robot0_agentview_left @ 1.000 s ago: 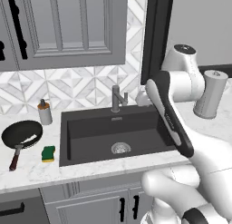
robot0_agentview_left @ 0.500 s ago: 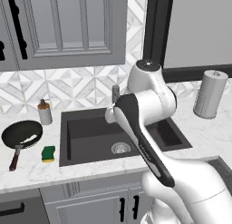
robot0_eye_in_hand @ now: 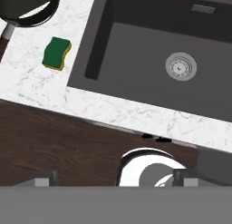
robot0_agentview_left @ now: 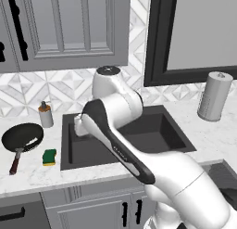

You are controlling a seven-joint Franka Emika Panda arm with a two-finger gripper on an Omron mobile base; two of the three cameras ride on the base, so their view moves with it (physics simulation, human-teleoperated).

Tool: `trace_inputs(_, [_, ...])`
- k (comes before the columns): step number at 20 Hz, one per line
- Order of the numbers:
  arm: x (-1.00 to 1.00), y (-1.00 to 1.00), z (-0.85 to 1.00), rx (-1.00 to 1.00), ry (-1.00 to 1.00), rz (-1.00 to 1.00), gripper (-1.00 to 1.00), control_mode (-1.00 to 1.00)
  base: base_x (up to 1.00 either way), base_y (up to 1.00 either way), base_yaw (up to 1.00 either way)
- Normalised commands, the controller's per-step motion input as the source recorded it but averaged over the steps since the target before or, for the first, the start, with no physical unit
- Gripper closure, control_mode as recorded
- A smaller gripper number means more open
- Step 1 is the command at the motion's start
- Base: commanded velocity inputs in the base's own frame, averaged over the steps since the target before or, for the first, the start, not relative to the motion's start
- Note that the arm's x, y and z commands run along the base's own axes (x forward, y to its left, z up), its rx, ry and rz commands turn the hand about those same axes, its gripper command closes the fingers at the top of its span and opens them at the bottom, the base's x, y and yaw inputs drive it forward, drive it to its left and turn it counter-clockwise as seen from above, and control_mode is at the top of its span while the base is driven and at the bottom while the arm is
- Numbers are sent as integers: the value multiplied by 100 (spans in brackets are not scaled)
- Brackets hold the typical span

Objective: Pick the pan and sponge and place them into the sink. Then turn on the water.

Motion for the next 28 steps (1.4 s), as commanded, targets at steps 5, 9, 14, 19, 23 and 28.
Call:
trace_inputs(5, [3,44,-72,0,3,5,-100,-100,0,0,0])
trace_inputs(9, [34,53,-28,0,16,4,-100,-100,0,0,0])
trace_inputs(14, [24,41,-43,0,21,9,-100,-100,0,0,0])
trace_inputs(19, [36,44,-21,0,23,7,-100,-100,0,0,0])
trace_inputs(23, [43,40,-18,-7,21,6,-100,-100,0,0,0])
trace_inputs(28, [41,33,-21,-16,10,2,-100,-100,0,0,0])
